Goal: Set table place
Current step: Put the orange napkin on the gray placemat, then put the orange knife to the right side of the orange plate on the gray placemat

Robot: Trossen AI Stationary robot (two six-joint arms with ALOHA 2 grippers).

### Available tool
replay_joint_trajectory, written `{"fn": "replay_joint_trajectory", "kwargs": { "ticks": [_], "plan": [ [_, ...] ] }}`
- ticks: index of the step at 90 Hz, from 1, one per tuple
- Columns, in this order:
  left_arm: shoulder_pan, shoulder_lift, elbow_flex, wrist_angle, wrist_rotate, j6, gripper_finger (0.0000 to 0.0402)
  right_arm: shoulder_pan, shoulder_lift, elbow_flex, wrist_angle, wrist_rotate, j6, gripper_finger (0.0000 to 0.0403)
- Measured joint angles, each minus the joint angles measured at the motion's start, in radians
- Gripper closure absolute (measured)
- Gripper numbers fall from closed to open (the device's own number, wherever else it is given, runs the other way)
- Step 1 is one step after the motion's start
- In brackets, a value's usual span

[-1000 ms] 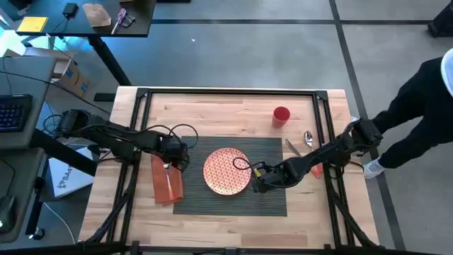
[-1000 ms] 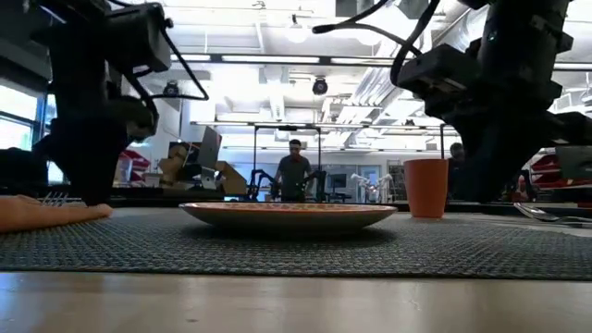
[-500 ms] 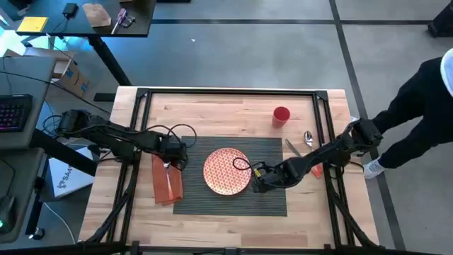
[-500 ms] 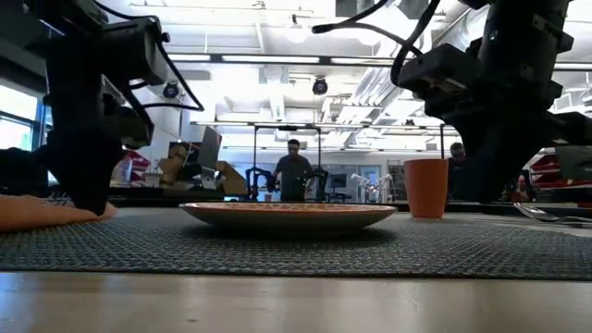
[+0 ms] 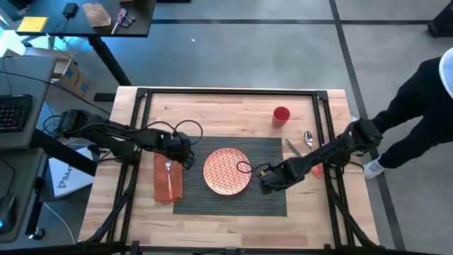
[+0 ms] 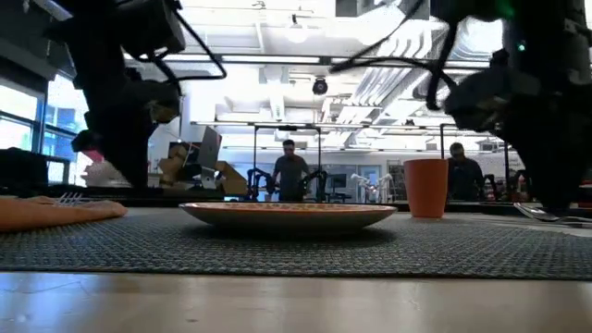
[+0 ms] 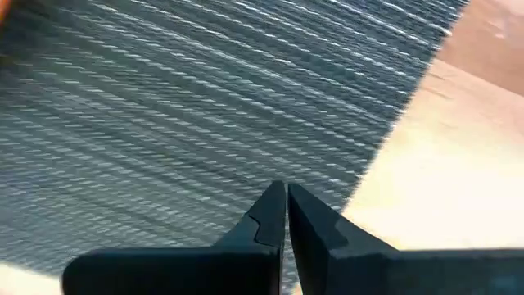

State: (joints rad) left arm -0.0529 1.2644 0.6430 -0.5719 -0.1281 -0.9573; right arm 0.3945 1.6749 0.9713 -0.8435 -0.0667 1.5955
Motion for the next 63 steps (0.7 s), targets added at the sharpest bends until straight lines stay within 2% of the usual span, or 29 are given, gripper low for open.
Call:
{"fn": "replay_joint_trajectory", "kwargs": {
  "ticks": [13,29,39,48,63],
  "plan": [
    [0.001,0.000,0.001,-0.032,0.013,0.002,0.0401,-0.002,0.000,-0.039,0.026,-0.010,0.000,0.0403],
    [0.001,0.000,0.001,-0.060,0.030,0.002,0.0401,-0.004,-0.001,-0.099,0.153,-0.005,0.000,0.0403],
    [-0.001,0.000,0.001,-0.052,0.031,0.003,0.0401,-0.003,0.000,-0.098,0.201,0.042,-0.006,0.0403],
    [-0.004,0.000,0.000,-0.035,0.050,0.010,0.0401,-0.004,-0.010,-0.069,0.158,0.112,-0.032,0.0403],
    [-0.025,-0.005,0.000,0.023,0.067,0.009,0.0401,-0.005,-0.104,-0.008,-0.015,0.119,-0.087,0.0403]
  ]
}}
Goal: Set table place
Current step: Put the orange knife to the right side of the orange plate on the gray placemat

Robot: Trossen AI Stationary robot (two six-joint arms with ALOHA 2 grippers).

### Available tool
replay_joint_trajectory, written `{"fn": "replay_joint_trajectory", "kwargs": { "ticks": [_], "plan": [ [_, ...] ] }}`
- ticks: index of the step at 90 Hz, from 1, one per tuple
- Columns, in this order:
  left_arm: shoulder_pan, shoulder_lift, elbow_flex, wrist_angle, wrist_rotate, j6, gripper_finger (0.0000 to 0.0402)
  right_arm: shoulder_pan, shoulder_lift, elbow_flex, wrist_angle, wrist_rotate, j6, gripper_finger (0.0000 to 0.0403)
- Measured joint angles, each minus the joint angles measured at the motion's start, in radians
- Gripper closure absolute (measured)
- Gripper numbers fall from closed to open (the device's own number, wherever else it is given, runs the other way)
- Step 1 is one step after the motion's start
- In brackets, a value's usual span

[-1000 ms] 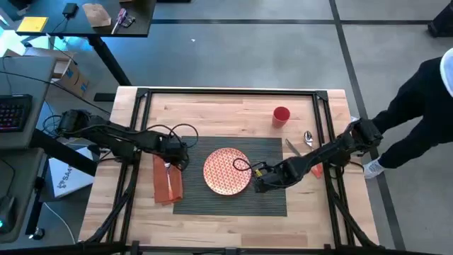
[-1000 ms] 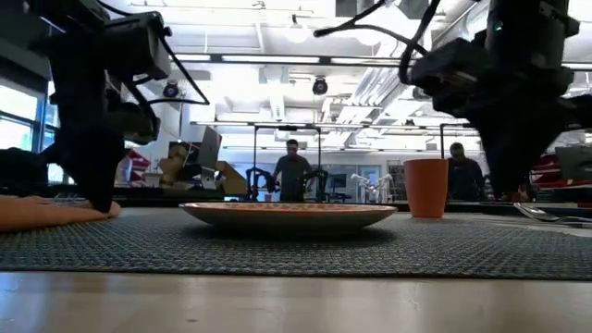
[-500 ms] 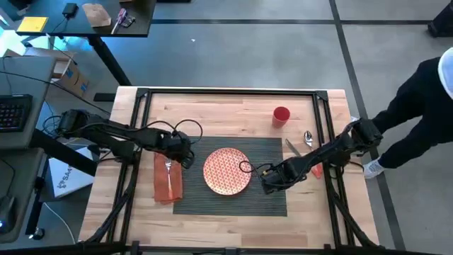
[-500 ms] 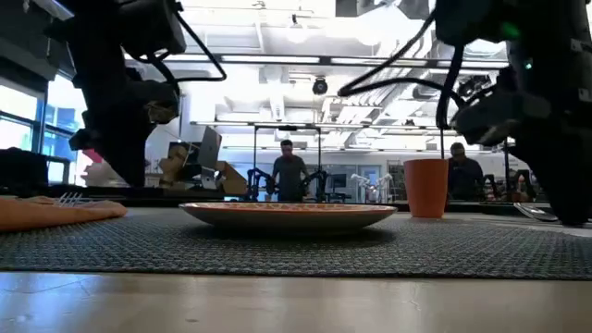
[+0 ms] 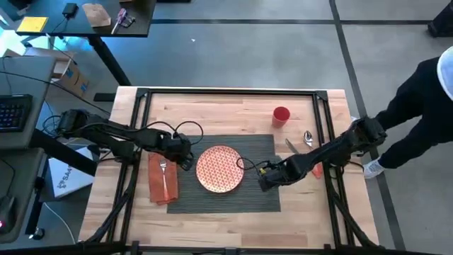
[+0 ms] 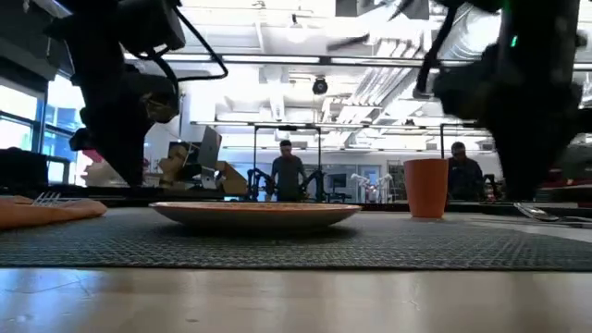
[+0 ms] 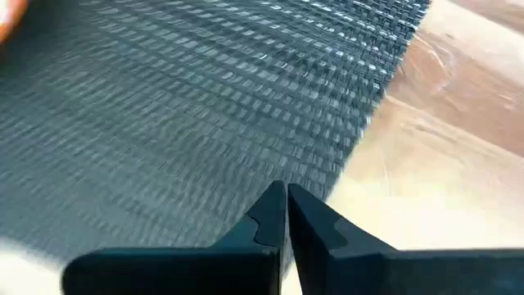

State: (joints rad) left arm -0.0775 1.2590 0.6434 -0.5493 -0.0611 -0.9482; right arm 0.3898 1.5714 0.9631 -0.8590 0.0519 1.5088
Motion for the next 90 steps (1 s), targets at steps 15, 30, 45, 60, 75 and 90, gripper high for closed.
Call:
{"fn": "replay_joint_trajectory", "kwargs": {
  "ticks": [15,30,45,60,75,90],
  "plan": [
    [-0.020,-0.001,0.000,0.071,0.007,0.001,0.0401,-0.061,-0.131,-0.016,-0.266,-0.024,-0.054,0.0392],
    [-0.023,-0.001,0.000,0.133,0.009,0.000,0.0401,-0.218,-0.258,-0.118,-0.343,-0.063,-0.223,0.0334],
    [-0.023,-0.001,0.000,0.165,0.017,0.000,0.0401,-0.368,-0.320,-0.244,-0.297,-0.075,-0.366,0.0262],
    [-0.023,-0.001,0.000,0.179,0.040,0.000,0.0401,-0.417,-0.329,-0.352,-0.157,-0.055,-0.373,0.0244],
    [-0.023,-0.001,0.000,0.187,0.052,0.000,0.0401,-0.419,-0.328,-0.425,-0.107,-0.043,-0.355,0.0263],
    [-0.022,-0.001,0.000,0.190,0.051,-0.001,0.0401,-0.419,-0.333,-0.500,0.000,-0.116,-0.352,0.0295]
  ]
}}
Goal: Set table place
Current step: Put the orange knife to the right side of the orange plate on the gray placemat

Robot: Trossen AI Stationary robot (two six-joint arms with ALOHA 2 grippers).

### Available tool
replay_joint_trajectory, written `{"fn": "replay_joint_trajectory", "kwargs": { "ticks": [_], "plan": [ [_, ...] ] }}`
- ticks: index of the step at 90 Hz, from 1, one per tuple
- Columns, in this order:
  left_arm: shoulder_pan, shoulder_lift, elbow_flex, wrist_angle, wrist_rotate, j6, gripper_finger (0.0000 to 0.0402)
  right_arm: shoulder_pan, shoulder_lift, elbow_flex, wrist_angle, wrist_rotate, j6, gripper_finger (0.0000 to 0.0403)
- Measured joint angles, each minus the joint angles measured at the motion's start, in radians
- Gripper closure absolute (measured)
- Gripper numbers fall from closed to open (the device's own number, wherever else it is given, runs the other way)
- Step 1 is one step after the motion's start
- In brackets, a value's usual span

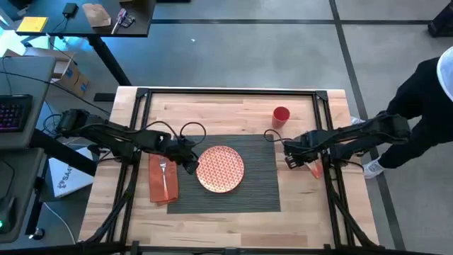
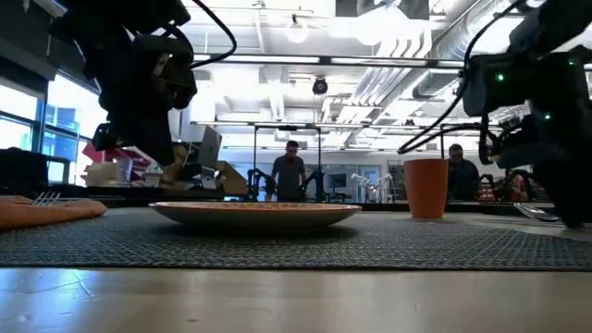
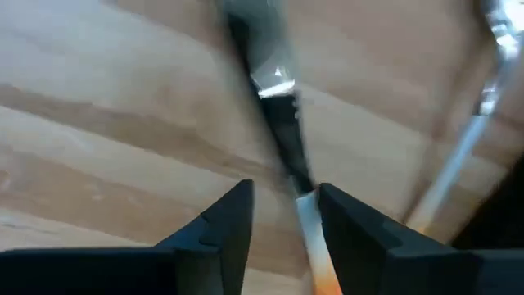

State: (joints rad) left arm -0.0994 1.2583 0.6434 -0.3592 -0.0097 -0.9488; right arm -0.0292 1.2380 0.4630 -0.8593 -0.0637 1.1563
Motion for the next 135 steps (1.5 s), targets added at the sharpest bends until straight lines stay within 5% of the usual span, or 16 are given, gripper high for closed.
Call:
{"fn": "replay_joint_trajectory", "kwargs": {
  "ticks": [24,54,86,99,135],
  "plan": [
    [0.000,0.000,0.000,0.012,-0.001,0.008,0.0401,0.026,0.000,-0.010,0.090,-0.042,0.076,0.0395],
    [0.000,0.000,0.000,0.016,-0.002,0.020,0.0401,0.175,-0.025,0.018,0.285,0.000,0.327,0.0403],
    [0.000,0.000,0.000,0.019,-0.001,0.073,0.0401,0.318,0.042,0.025,0.684,0.233,0.594,0.0403],
    [0.000,0.000,0.000,0.017,-0.001,0.075,0.0401,0.320,0.130,0.039,0.823,0.239,0.600,0.0403],
    [0.000,0.000,0.000,0.016,0.016,0.115,0.0401,0.285,0.443,0.298,0.827,0.179,0.571,0.0403]
  ]
}}
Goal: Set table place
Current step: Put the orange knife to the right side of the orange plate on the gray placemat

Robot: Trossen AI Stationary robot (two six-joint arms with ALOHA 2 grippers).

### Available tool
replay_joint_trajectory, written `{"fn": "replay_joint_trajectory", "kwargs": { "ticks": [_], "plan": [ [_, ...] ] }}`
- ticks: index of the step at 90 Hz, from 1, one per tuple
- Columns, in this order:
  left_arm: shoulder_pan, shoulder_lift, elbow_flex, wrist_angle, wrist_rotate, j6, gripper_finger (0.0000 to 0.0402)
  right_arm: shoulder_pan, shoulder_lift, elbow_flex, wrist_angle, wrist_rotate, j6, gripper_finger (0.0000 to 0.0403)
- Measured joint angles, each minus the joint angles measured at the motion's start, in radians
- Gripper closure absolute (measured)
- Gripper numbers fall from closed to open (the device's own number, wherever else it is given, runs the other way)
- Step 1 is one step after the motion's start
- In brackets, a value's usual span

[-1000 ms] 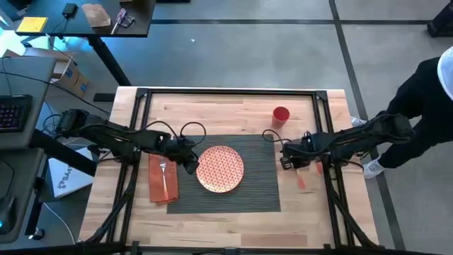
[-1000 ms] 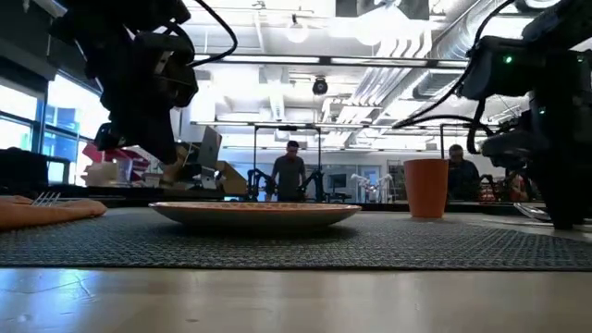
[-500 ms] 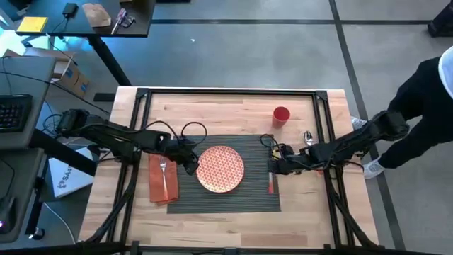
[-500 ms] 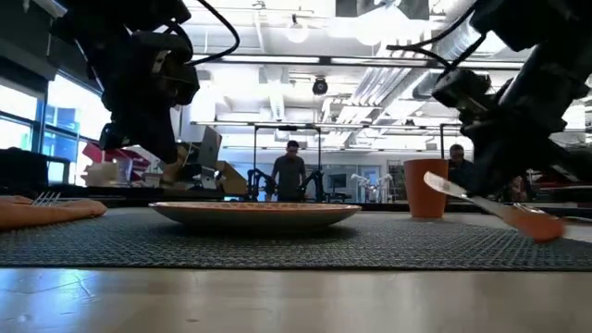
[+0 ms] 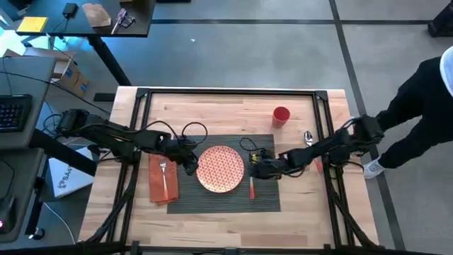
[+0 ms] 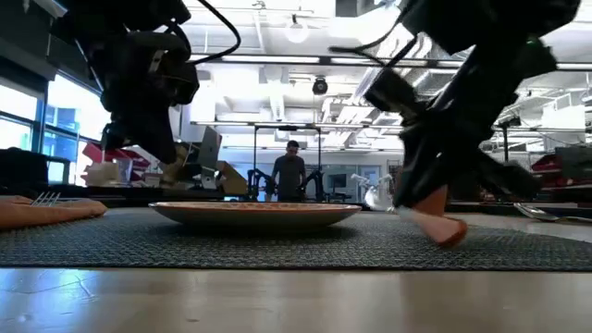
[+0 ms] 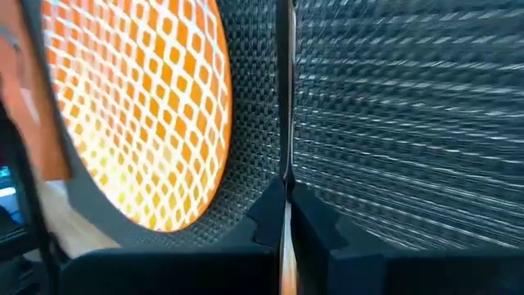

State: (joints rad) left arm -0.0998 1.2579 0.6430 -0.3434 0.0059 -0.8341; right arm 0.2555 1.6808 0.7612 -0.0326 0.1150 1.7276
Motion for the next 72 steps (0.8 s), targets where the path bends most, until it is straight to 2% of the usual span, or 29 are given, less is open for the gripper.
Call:
{"fn": "replay_joint_trajectory", "kwargs": {
  "ticks": [20,55,63,72],
  "plan": [
    [0.000,0.000,0.000,-0.001,0.011,0.001,0.0401,0.000,0.067,0.054,-0.002,-0.008,0.029,0.0403],
    [0.000,0.000,0.000,-0.002,0.016,0.001,0.0401,0.000,0.068,0.058,-0.030,0.008,0.099,0.0401],
    [0.000,0.000,0.000,-0.002,0.016,0.001,0.0401,0.000,0.068,0.058,-0.031,0.008,0.105,0.0387],
    [0.000,0.000,0.000,-0.002,0.016,0.001,0.0401,0.000,0.068,0.058,-0.039,0.010,0.104,0.0353]
  ]
}}
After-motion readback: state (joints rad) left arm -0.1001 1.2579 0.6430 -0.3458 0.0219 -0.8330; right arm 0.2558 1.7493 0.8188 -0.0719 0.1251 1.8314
